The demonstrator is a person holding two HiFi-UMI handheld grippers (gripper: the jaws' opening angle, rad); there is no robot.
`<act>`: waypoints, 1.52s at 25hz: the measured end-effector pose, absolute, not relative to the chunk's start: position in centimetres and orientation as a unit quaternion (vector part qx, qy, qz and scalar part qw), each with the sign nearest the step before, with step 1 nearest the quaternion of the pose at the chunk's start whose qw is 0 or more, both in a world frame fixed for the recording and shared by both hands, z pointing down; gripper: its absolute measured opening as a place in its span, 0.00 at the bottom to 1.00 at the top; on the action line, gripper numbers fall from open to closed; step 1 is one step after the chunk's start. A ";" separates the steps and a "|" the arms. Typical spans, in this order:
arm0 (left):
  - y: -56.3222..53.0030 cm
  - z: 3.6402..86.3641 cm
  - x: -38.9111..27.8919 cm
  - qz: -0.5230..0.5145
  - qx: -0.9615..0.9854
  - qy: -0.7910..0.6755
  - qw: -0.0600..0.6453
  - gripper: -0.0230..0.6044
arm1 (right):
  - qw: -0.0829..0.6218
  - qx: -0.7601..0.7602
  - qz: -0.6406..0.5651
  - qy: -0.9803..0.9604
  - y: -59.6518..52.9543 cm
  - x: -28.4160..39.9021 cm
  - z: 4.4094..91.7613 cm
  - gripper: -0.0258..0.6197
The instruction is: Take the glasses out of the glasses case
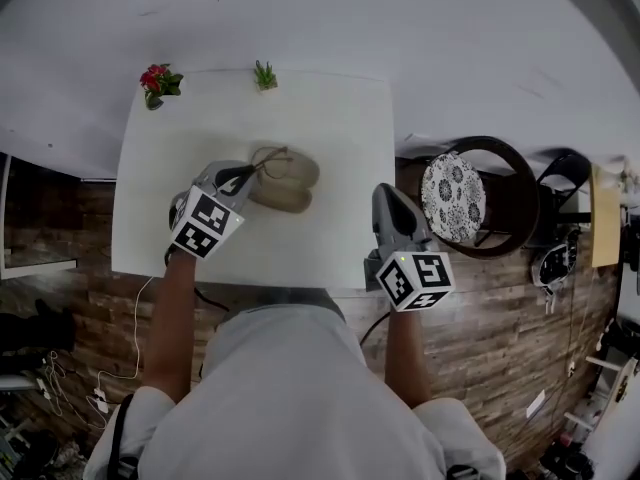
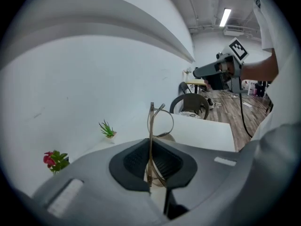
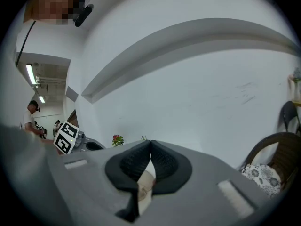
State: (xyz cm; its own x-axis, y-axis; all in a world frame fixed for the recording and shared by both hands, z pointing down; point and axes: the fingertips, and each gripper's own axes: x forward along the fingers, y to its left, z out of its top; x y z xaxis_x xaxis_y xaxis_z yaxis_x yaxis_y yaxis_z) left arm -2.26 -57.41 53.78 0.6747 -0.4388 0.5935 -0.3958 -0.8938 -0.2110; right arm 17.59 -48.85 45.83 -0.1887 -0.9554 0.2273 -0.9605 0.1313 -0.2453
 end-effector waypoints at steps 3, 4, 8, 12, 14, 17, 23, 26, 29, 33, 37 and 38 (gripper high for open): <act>-56.9 51.9 -3.7 -0.300 -0.918 0.258 0.030 0.08 | 0.004 0.636 0.161 -0.755 -48.3 16.6 45.1 0.04; -56.7 51.2 -4.3 -0.288 -0.919 0.268 0.030 0.08 | 0.003 0.634 0.158 -0.757 -48.1 16.2 44.9 0.04; -55.8 48.7 -6.6 -0.250 -0.919 0.303 0.037 0.08 | -0.003 0.630 0.147 -0.763 -47.6 14.6 43.9 0.04; -55.3 47.1 -9.2 -0.217 -0.916 0.336 0.026 0.08 | -0.007 0.629 0.138 -0.765 -47.2 13.1 43.4 0.04; -55.4 46.4 -10.4 -0.201 -0.913 0.354 0.025 0.08 | -0.010 0.629 0.134 -0.766 -47.1 12.6 43.2 0.04; -55.3 45.3 -11.9 -0.180 -0.908 0.378 0.035 0.08 | -0.009 0.630 0.129 -0.766 -46.7 12.0 43.1 0.04; -55.1 43.2 -14.2 -0.132 -0.900 0.413 0.047 0.08 | -0.013 0.640 0.121 -0.758 -45.9 11.9 42.8 0.04; -55.2 42.2 -15.1 -0.113 -0.895 0.429 0.053 0.08 | -0.015 0.645 0.113 -0.756 -45.7 12.0 42.4 0.04; -54.8 41.3 -16.1 -0.096 -0.888 0.446 0.057 0.08 | -0.013 0.647 0.108 -0.755 -45.3 12.1 42.3 0.04; -54.4 40.3 -16.9 -0.076 -0.881 0.462 0.066 0.08 | -0.014 0.653 0.105 -0.750 -44.9 12.5 42.1 0.04; -54.3 40.1 -18.1 -0.069 -0.875 0.474 0.066 0.08 | -0.011 0.665 0.105 -0.739 -44.5 13.1 42.3 0.04; -54.3 40.0 -18.3 -0.068 -0.874 0.477 0.066 0.07 | -0.010 0.668 0.104 -0.737 -44.5 13.3 42.2 0.04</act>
State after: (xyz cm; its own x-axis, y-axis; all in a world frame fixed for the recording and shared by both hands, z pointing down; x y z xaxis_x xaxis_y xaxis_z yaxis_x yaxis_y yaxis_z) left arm -18.35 -54.33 40.00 0.5367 -0.8420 0.0552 -0.8241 -0.5371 -0.1799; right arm 13.27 -44.51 42.24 -0.1085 -0.9863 0.1239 -0.9820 0.0870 -0.1675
